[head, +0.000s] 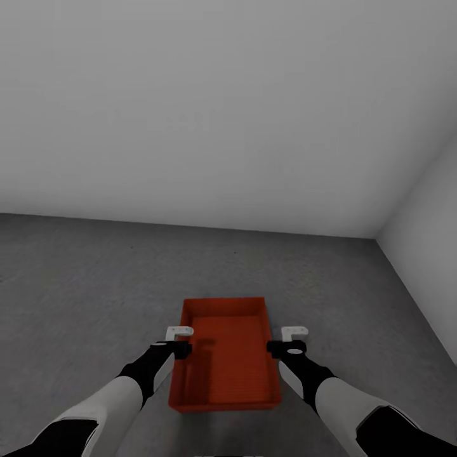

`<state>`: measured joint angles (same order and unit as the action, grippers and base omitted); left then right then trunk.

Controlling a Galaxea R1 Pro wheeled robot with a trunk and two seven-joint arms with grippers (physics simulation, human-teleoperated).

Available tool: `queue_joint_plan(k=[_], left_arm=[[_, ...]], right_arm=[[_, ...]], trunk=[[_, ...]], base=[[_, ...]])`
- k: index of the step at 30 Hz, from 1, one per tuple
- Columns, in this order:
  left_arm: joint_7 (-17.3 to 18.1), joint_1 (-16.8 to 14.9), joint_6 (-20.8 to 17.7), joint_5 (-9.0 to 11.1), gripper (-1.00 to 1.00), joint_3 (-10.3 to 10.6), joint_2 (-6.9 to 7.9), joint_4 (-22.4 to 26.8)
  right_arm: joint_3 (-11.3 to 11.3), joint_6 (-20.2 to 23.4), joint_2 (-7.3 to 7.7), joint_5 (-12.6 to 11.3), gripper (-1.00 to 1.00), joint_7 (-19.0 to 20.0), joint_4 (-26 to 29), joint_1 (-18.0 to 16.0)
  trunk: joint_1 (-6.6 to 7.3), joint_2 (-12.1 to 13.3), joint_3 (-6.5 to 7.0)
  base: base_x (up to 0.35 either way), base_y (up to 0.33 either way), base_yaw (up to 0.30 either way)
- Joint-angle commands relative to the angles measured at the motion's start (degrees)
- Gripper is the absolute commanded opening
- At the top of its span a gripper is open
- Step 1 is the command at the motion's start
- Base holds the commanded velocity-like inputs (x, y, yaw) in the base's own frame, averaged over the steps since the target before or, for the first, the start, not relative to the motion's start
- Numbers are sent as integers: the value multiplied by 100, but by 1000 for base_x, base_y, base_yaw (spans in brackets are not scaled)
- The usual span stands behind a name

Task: Move the two storage containers from the living room to the garage. In the garage, place one container on the floor and stack the other container on top of it (either order is fine).

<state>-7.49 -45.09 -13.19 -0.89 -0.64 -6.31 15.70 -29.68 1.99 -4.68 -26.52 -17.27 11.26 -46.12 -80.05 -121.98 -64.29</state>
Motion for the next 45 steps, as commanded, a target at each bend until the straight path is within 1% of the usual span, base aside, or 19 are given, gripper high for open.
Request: queue_joint_plan(k=[1,45], left_arm=[[-16,0,-34,-8,100,-6,-2,12],[-16,0,-32,-8,100,-6,-2,12]], right_arm=[[-48,21,2,-37,100,-37,8,-2],[-38,21,2,-46,100,-48,8,-2]], trunk=[[23,40,14],[990,1805,804]], base=[[0,0,0],[0,0,0]])
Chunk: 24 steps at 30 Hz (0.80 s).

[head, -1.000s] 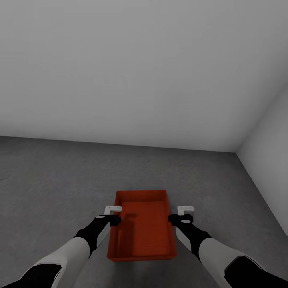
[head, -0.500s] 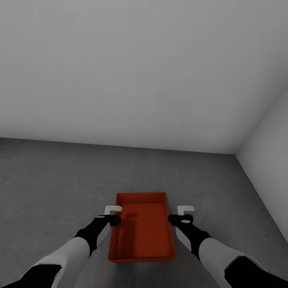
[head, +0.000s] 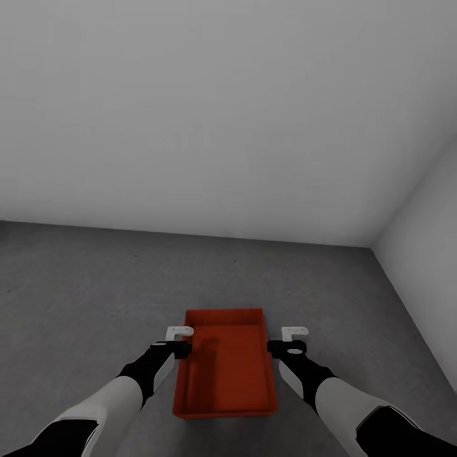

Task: Move the two storage containers from the living room to the garage. In the garage, place one container on the floor and stack the other container on top of it (either order is fine).

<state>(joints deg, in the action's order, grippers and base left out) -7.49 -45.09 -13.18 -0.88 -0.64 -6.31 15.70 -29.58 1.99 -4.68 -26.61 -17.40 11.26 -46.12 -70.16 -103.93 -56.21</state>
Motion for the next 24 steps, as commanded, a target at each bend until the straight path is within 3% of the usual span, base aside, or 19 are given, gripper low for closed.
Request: queue_joint_plan(k=[1,24], left_arm=[[-16,0,-35,-8,100,-5,-2,12],[-16,0,-36,-8,100,-6,-2,12]], right_arm=[[-48,21,2,-37,100,-35,8,-2],[-48,21,2,-37,100,-43,8,-2]], trunk=[[23,40,15],[528,962,427]], base=[[0,0,0],[0,0,0]])
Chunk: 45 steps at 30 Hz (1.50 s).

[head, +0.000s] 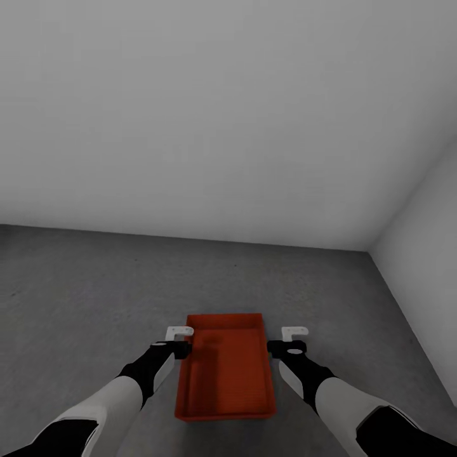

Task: Move the two storage containers from the living room to the garage. In the garage, place one container on the floor and stack the other container on top of it (either order is fine).

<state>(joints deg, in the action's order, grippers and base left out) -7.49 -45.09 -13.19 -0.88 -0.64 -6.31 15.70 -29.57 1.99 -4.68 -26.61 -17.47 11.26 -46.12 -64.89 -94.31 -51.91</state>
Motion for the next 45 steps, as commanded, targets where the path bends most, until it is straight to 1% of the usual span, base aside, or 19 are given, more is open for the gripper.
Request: queue_joint_plan(k=[1,16,26,28,32,35,45], left_arm=[[-16,0,-34,-8,100,-6,-2,12],[-16,0,-33,-8,100,-6,-2,12],[-9,0,-26,-8,100,-16,6,12],[-8,0,-25,-8,100,-59,6,13],[-7,0,-25,-8,100,-219,6,18],[-8,0,-27,-10,100,-261,7,20],[-7,0,-39,-17,100,-288,7,19]], right_arm=[[-48,21,2,-37,100,-34,8,-3],[-50,21,2,-37,100,-33,8,-3],[-56,21,2,-37,100,-37,8,-3],[-55,21,2,-37,100,-37,8,-3],[-55,21,2,-37,100,-37,8,-3],[-54,21,2,-37,100,-37,8,-3],[-51,21,2,-37,100,-37,8,-3]], trunk=[[23,40,15],[352,641,284],[352,641,284],[352,641,284],[352,641,284],[352,641,284],[352,641,284]], base=[[0,0,0],[0,0,0],[0,0,0],[0,0,0],[0,0,0],[-21,0,0],[-280,0,0]])
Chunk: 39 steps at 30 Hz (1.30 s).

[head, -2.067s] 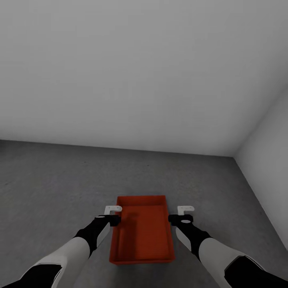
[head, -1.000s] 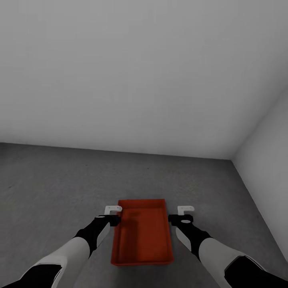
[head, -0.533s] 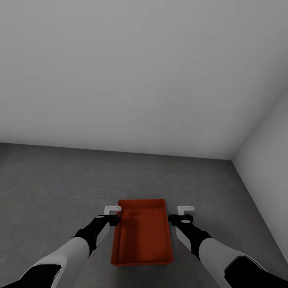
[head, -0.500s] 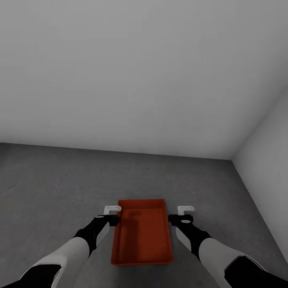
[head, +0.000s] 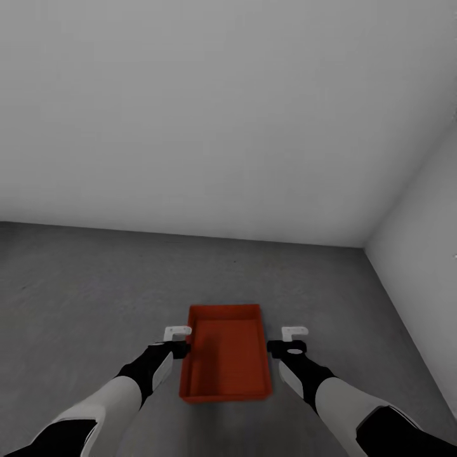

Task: Move the two storage containers from the living room to the garage. In the garage, place one container on the floor and stack the other container on top of it (either order is fine).

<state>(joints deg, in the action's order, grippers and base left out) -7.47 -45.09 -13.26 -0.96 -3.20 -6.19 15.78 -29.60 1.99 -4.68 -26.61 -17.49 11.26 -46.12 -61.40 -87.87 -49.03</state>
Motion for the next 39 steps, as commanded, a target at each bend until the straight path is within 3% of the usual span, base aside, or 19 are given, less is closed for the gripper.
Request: queue_joint_plan(k=[1,15,31,36,39], left_arm=[[-9,0,-33,-9,100,-32,-5,12],[-9,0,-35,-9,100,-34,-5,9],[0,0,-24,19,100,-23,10,-137],[7,0,37,36,100,-23,139,-575],[19,0,47,178,100,-23,236,-687]], right_arm=[[-50,21,2,-37,100,-35,8,-3],[-55,21,2,-37,100,-33,8,-3],[-73,23,8,-52,100,31,-100,23],[-72,38,-3,-54,100,66,-112,24],[-72,46,-5,-51,100,79,-113,24]], trunk=[[4,-2,-4],[4,-2,-4],[4,-2,-4],[4,-2,-4],[4,-2,-4]], base=[[-342,0,0],[-331,0,0],[-26,0,0],[0,0,0],[0,0,0]])
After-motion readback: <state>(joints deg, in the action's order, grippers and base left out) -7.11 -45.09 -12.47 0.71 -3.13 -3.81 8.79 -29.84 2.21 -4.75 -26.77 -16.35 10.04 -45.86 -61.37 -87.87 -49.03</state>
